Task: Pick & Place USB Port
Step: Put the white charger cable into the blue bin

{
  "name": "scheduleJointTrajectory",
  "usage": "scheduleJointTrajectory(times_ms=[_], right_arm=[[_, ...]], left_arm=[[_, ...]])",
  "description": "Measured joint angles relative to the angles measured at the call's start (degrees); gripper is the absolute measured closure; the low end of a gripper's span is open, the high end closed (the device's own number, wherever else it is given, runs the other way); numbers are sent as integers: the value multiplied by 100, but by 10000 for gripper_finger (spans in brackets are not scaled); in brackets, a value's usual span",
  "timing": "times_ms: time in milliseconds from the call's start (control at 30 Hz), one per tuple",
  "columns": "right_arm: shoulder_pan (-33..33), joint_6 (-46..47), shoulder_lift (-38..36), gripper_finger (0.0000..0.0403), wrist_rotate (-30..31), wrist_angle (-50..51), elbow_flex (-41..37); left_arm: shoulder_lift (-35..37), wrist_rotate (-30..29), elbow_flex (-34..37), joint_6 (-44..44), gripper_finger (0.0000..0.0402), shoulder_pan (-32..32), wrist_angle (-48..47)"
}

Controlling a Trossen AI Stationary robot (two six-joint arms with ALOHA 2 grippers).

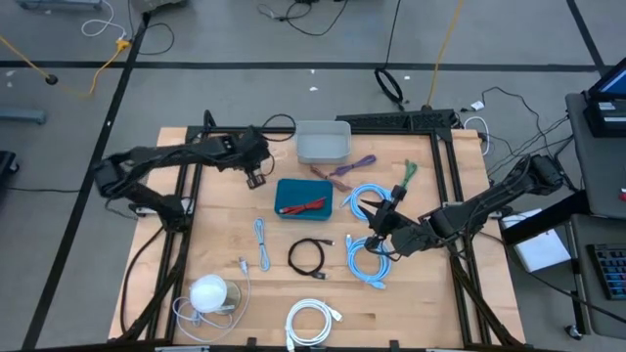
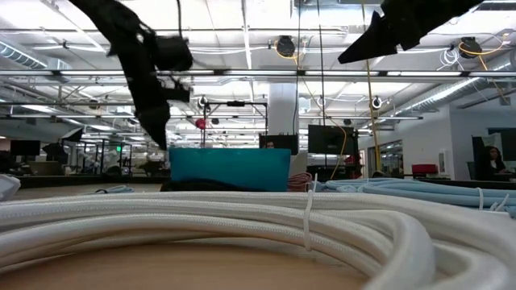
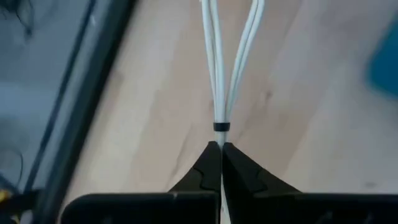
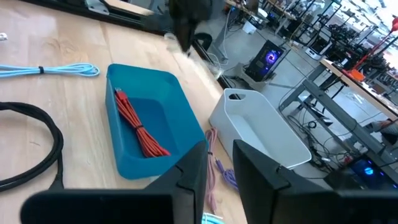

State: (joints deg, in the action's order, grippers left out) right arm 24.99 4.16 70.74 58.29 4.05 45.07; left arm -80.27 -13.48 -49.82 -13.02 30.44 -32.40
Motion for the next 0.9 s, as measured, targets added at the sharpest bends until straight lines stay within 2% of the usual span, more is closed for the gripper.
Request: scheduleJointTrajectory(times_ms=[133, 233, 367, 500, 700, 900], right_arm=[[-90, 127, 0, 332, -5, -1, -62], [-163, 242, 0, 332, -7, 0, -134], [-282, 375, 0, 332, -13, -15, -248], [-440, 353, 0, 332, -138, -229, -366], [-755, 209, 0, 332, -891, -732, -482], [-848, 221, 0, 332, -1041, -717, -572]], left_arm=[[661, 643, 0, -83, 401, -383, -117], [871, 1102, -2, -110, 401, -885, -129], [838, 1123, -2, -84, 401, -1694, -64], [692, 823, -2, 4, 401, -2278, 377], [298, 722, -572, -166, 401, -2409, 508], [-540, 742, -1528, -259, 402, -2313, -9]])
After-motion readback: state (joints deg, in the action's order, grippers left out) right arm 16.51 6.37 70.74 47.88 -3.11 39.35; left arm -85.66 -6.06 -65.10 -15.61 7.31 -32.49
